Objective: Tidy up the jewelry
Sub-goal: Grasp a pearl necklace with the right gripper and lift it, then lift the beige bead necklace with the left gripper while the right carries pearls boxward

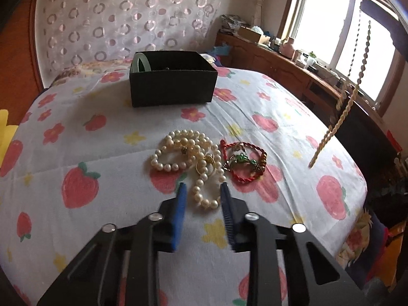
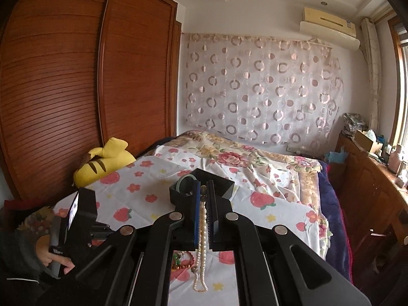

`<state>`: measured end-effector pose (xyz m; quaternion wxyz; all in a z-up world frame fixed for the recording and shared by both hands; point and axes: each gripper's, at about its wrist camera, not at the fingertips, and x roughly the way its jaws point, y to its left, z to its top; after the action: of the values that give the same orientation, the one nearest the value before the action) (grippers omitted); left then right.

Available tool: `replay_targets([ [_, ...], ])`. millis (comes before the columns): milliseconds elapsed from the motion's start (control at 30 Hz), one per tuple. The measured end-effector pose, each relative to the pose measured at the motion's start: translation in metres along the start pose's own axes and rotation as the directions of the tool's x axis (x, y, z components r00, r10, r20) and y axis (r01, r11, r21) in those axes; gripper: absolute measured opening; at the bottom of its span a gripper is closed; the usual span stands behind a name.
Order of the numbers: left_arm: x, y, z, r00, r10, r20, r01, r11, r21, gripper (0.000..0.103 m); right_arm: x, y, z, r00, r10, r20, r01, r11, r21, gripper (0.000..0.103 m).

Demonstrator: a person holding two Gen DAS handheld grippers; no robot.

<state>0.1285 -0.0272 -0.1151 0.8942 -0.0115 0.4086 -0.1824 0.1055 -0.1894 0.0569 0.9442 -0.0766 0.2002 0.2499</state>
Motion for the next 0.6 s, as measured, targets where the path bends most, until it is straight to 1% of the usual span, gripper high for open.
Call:
replay_targets([
  [133, 0.011, -0.001, 0.006, 0.999, 0.015, -0.030, -0.014, 1.000, 0.015, 0.019, 0.006, -0.001, -0.008, 1.000, 0.000, -0.018, 0.000, 1.000, 0.007, 0.006],
  [267, 0.022, -0.007, 0.011, 0.997, 0.042, -0.060, -0.038, 0.997, 0.061, 0.017, 0.009, -0.001, -0.012, 1.000, 0.003, -0.025, -0.003, 1.000, 0.015, 0.006],
  [300, 0.023, -0.009, 0.012, 0.997, 0.049, -0.064, -0.045, 0.996, 0.075, 0.015, 0.008, -0.002, -0.013, 1.000, 0.004, -0.026, -0.004, 1.000, 0.017, 0.006],
  [367, 0.025, -0.012, 0.013, 0.996, 0.060, -0.067, -0.053, 0.994, 0.095, 0.006, 0.008, -0.003, -0.014, 1.000, 0.004, -0.026, -0.004, 1.000, 0.017, 0.006],
  [400, 0.026, -0.013, 0.013, 0.996, 0.060, -0.067, -0.053, 0.993, 0.104, 0.006, 0.008, -0.003, -0.014, 1.000, 0.004, -0.027, -0.004, 1.000, 0.018, 0.006],
  [500, 0.018, -0.014, 0.014, 0.997, 0.064, -0.039, -0.059, 0.991, 0.118, 0.006, 0.008, -0.003, -0.014, 1.000, 0.004, -0.027, -0.003, 1.000, 0.016, 0.006],
  [600, -0.003, -0.015, 0.024, 0.998, 0.051, 0.023, -0.053, 0.992, 0.112, 0.006, 0.008, -0.003, -0.014, 1.000, 0.004, -0.025, -0.004, 1.000, 0.016, 0.006],
])
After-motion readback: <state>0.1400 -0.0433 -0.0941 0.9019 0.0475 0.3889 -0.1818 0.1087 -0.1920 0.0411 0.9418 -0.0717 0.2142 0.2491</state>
